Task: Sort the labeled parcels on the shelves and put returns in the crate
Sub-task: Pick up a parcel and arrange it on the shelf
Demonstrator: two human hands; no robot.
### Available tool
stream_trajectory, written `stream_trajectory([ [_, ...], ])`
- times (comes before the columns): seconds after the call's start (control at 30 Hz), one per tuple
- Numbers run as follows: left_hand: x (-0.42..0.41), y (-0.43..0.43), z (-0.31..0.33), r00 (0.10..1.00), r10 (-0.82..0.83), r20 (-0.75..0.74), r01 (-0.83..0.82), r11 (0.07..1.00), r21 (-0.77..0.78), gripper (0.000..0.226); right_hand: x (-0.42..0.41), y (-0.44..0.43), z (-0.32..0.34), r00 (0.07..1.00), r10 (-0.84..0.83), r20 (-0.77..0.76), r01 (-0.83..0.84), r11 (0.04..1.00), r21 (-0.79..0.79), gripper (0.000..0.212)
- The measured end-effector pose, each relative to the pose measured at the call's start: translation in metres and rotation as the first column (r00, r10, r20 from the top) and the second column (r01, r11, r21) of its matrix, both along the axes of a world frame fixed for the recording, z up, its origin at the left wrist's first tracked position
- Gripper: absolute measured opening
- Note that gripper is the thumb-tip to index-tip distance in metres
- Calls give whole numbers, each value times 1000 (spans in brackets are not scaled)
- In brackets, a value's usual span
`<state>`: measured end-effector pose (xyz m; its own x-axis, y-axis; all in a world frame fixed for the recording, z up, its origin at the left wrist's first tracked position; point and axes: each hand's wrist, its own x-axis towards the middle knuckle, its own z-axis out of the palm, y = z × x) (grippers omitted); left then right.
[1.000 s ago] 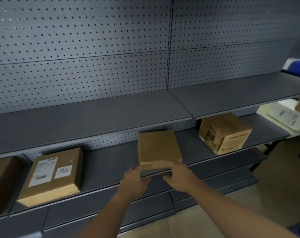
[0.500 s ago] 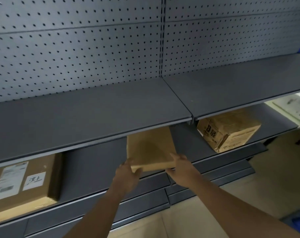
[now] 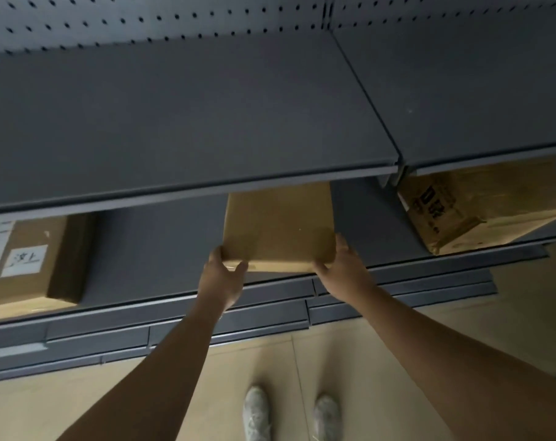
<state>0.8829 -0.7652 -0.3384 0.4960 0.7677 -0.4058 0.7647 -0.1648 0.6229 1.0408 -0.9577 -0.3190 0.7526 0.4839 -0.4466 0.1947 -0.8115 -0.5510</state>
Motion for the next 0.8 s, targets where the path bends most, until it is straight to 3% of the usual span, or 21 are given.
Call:
stream_trajectory([
  [0.33,-39,-65,5,976,210,66,-203,974,-98,61,-19,-41,3,998,20,-56,-18,999,45,76],
  [0.63,-40,-57,-8,943,261,207,-208,947,-243,75,-21,-50,-14,985,-31,-169,66,976,206,94],
  [0.8,-45,-54,-25,919,296,259,-209,926,-316,66,-28,-49,-19,976,-80,-204,134,955,266,80],
])
